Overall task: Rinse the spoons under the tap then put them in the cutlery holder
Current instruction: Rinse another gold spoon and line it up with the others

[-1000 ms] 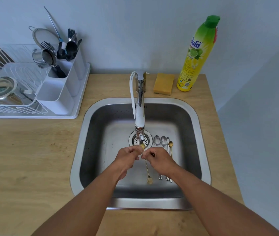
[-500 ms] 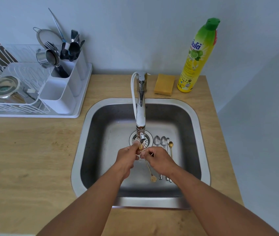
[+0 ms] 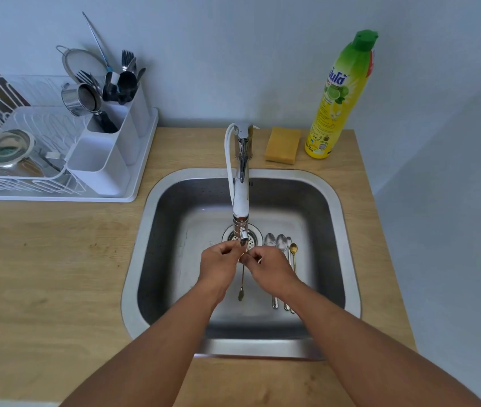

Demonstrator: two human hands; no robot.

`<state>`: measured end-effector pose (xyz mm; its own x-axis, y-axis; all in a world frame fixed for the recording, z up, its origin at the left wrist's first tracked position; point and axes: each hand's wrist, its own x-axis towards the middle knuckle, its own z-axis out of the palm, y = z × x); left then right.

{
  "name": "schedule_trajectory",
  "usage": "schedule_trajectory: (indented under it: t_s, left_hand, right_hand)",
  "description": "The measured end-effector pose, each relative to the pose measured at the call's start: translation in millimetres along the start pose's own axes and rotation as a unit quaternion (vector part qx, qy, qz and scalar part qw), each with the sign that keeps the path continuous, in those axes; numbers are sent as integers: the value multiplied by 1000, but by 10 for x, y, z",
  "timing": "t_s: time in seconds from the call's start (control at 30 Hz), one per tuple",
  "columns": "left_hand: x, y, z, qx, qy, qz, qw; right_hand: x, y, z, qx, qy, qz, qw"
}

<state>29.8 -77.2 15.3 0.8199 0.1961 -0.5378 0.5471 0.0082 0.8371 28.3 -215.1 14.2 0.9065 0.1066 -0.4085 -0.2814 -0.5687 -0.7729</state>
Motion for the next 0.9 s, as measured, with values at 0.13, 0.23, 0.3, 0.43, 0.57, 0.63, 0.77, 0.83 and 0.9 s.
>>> schedule_trajectory:
  t_s: [0.13,0.23,0.3,0.43,0.57,0.63,0.77,0.83,0.9]
  left_hand:
    - [10,-36,-66,23,-18,-20,999]
    - [51,-2,-135,59,-68,-52,995]
    - [79,23,-169,69,-77,-61,993]
    - [105,24,-159,62,-51,-63,995]
    - [124,11,-160,27,-9,-68,997]
    - [134,27,-168,17,4,-68,998]
    - [177,92,-179,9,23,-73,997]
    - [201,100,-186,11,21,-72,997]
    - [197,92,-189,16,14,-71,997]
  right_hand:
    - [14,-20,14,35,-40,0,999]
    - [7,14,10,36,-56,-3,998]
    - [-8,35,19,41,-61,-3,997]
    - [-28,-1,65,82,-58,10,995]
    - [-30,-8,114,91,-66,26,993]
    - [-54,19,131,83,-72,24,994]
    - [-128,34,211,68,-89,22,993]
    - [-149,32,233,71,-93,23,993]
    - [-153,39,239,78,-88,23,993]
